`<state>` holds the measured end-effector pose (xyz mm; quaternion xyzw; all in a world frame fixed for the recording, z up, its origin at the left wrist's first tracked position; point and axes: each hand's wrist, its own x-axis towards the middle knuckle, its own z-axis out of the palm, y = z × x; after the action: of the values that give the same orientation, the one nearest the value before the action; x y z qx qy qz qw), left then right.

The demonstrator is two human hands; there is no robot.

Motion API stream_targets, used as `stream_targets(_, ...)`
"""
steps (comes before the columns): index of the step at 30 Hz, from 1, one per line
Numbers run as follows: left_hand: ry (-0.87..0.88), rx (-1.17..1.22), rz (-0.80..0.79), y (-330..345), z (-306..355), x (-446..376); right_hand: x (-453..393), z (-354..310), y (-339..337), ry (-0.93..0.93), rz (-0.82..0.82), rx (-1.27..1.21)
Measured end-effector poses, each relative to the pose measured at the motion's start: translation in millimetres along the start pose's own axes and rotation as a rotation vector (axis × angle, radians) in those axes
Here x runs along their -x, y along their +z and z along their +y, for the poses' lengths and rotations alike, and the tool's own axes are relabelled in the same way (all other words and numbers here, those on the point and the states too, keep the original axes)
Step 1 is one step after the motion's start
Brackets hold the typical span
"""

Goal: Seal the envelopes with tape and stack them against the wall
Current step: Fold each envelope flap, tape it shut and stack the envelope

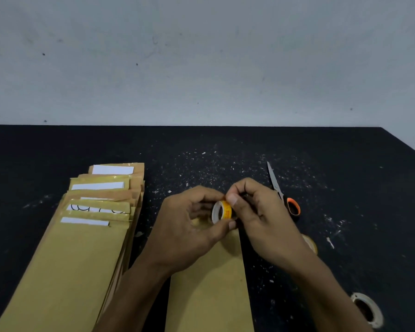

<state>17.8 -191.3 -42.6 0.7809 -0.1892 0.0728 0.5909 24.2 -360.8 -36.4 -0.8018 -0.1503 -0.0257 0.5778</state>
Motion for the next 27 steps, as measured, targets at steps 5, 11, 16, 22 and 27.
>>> stream_targets(5,-0.012,0.114,-0.01,-0.4,5.6,0.1,1.4,-1.6,2.6,0.045,0.052,-0.076)
stream_targets(11,-0.02,0.093,-0.054,-2.7,8.4,-2.0,1.1,-2.9,0.2,0.03,0.1,-0.115)
stream_targets(16,-0.031,0.084,-0.049,-4.7,8.4,-0.7,1.3,-1.1,2.2,0.036,0.069,-0.111)
stream_targets(22,-0.068,0.132,-0.14,-5.2,7.3,-0.3,0.4,0.5,-0.8,0.044,0.033,-0.115)
stream_targets(27,-0.13,0.107,-0.217,-8.8,2.2,1.6,0.2,4.6,-0.4,0.001,0.033,-0.032)
